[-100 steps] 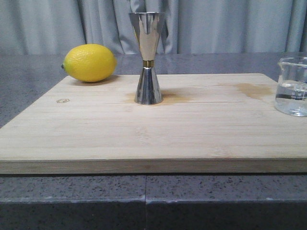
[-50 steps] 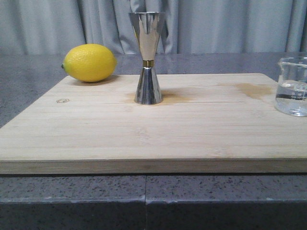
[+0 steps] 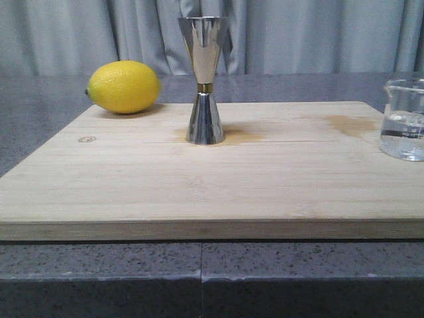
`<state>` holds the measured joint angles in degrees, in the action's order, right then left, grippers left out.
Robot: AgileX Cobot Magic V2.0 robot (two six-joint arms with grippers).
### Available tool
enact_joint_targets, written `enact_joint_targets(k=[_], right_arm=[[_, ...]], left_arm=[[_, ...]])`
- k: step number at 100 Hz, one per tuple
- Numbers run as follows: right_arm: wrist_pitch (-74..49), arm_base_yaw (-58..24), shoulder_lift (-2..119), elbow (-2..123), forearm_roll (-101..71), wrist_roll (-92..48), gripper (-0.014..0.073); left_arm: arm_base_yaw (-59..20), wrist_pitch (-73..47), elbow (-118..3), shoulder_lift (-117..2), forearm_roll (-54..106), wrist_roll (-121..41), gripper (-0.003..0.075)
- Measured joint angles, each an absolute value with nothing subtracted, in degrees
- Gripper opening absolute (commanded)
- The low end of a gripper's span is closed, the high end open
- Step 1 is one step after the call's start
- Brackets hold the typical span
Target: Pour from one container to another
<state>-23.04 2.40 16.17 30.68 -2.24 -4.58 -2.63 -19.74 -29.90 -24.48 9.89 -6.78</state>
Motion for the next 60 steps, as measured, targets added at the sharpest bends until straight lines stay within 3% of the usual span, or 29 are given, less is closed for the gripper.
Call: enact_joint_targets(k=[47,60], right_arm=[[-22.9,2.4,16.2,30.7,-2.2,-4.6,0.0444],[-22.8,2.4,16.2,30.7,-2.2,-4.6,0.0499]], left_arm=[[-2.6,-19.5,-29.9,-24.6,11.1,-6.8,0.0497],[-2.6,-19.8,-30.2,-24.7,11.1,-6.8,0.0536]])
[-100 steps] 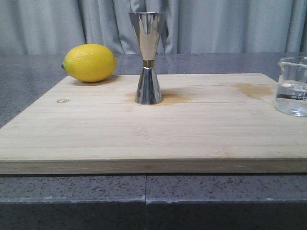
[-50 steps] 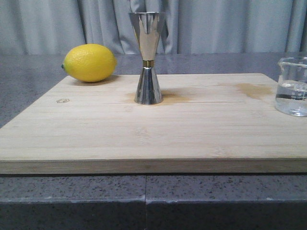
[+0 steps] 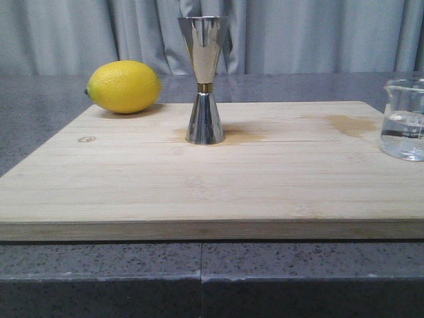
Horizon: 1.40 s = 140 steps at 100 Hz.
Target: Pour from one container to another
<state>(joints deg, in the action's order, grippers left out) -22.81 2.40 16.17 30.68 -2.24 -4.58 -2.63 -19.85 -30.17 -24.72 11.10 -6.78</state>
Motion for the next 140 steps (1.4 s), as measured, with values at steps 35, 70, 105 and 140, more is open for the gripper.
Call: enact_joint_targets(k=[35,70,105,140], right_arm=[[-26.6,2.4,18.4,32.3,-2.2,-4.6,0.0526],[-33.0,2.4,26.5,36.4,-2.2,-4.6,0.0526],[-33.1,2.4,28.8,36.4,-2.2,-4.6,0.0526],[-33.8,2.4,28.8,36.4,-2.2,-4.6,0.0526]], left_arm=[[-2.6,-35.4,-41.4,-32.3,11.1,-6.9,0.0579],[-2.6,-49.9,-52.0,-47.8,13.7,-13.5,0.0579],[-2.6,-51.4,-52.8,-60.8,40.9,-42.5,0.0579],[0.6,-57.8,-52.8,-73.2,62.8,-65.5,0.0578]])
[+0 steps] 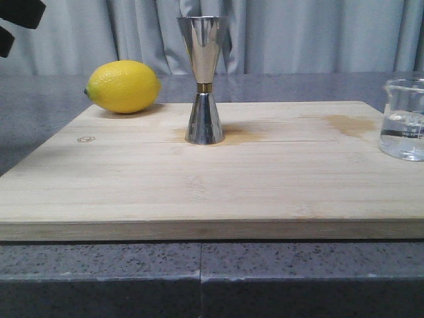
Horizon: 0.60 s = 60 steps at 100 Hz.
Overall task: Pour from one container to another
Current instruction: 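Move the left gripper toward the steel jigger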
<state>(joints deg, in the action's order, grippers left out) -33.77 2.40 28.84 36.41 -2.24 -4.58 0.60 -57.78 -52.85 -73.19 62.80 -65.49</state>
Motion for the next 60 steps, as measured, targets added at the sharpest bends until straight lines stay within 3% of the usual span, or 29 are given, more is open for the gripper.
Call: enact_joint_targets(k=[60], right_arm=[[-34.3,2.4,28.8,36.4,-2.2,-4.6,0.0526]], left_arm=[[2.4,-67.7,-53.1,-82.8,79.3,-96.3,0.0536]])
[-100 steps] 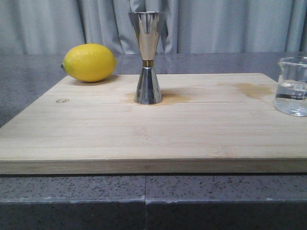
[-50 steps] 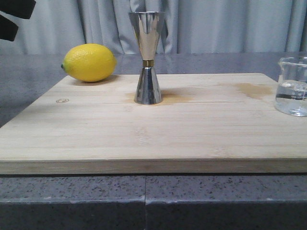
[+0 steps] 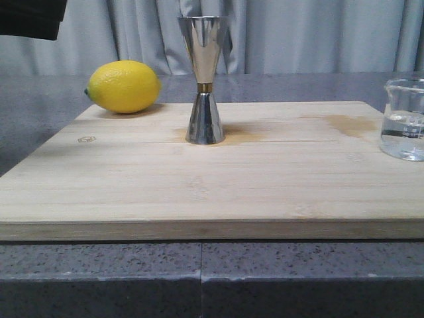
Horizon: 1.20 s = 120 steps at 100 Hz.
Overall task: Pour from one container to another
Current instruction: 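Move the left gripper toward the steel jigger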
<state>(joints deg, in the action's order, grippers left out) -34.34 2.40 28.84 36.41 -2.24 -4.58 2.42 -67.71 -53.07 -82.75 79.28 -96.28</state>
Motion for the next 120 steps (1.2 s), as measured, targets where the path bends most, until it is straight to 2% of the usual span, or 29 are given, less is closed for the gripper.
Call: enact_joint_targets(k=[28,74,120], right_arm=[[-34.6,2.4,28.8,36.4,-2.2,-4.6,0.0526],[-34.8,2.4,28.8,36.4,-2.2,-4.6,0.0526],[-35.0,2.4,28.8,36.4,-2.2,-4.6,0.0526]], left_arm=[[2.0,-67.6,-52.1,-85.3,82.5,-104.8,0.0534],[-4.3,-67.3,-43.1,-85.3,96.0,-123.7,0.0534],[-9.4,-66.5,-40.3,-86.2,101.1,-131.7,0.0534]])
